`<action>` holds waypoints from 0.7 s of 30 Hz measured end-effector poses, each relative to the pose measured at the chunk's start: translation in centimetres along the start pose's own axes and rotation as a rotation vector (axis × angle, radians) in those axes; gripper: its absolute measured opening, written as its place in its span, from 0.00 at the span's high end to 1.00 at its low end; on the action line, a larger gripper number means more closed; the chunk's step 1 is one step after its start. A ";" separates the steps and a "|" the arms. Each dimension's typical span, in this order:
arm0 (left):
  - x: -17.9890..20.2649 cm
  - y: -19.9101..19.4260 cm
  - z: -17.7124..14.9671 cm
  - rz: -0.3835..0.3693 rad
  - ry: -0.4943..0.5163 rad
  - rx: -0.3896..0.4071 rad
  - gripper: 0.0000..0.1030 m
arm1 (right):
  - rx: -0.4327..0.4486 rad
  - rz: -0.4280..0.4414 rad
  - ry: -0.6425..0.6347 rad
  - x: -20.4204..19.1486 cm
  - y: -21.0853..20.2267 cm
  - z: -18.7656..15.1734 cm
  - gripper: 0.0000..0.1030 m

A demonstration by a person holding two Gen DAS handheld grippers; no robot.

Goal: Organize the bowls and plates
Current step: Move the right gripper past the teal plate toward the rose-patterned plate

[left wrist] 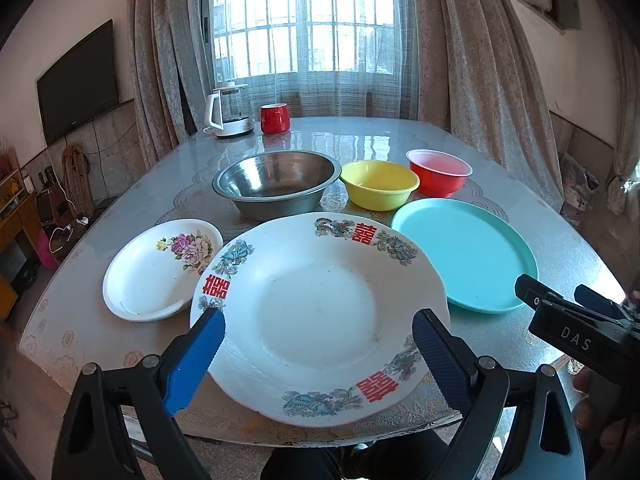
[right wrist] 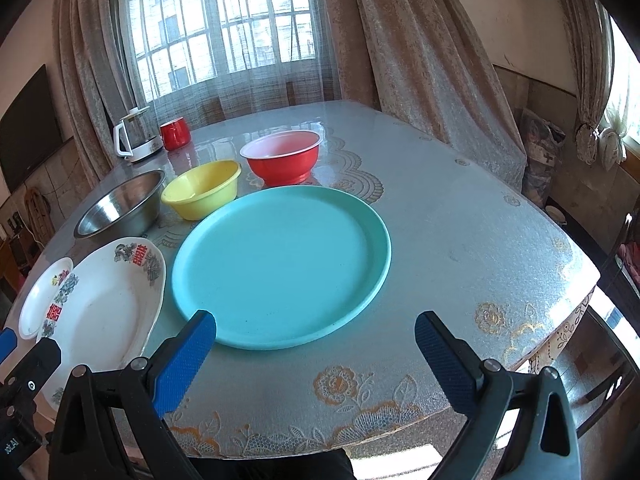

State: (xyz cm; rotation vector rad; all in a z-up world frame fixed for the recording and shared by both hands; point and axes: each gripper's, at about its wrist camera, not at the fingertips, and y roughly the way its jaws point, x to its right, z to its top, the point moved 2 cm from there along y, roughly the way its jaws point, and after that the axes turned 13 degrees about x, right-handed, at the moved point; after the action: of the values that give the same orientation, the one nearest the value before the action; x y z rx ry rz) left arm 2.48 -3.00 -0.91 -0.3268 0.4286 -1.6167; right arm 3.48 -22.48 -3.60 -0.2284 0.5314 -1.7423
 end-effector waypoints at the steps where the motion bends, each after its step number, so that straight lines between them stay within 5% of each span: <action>1: 0.2 0.2 0.1 -0.006 0.002 0.003 0.08 | -0.003 -0.001 0.006 0.2 0.2 0.1 0.01; 10: 1.9 1.8 0.6 -0.065 0.028 -0.002 0.09 | -0.041 0.014 0.035 2.9 2.7 1.2 0.04; 13: 2.5 2.6 1.0 -0.117 0.051 -0.021 0.17 | -0.056 0.029 0.039 3.8 3.6 1.5 0.17; 21: 4.0 5.8 4.1 -0.308 0.032 -0.084 0.57 | -0.128 0.012 0.048 6.3 7.2 2.1 0.59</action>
State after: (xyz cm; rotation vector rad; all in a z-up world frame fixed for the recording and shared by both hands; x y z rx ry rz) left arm 9.11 -7.68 -0.17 -0.4476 0.4899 -1.9090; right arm 9.14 -30.10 -5.95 -0.2737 0.6785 -1.7072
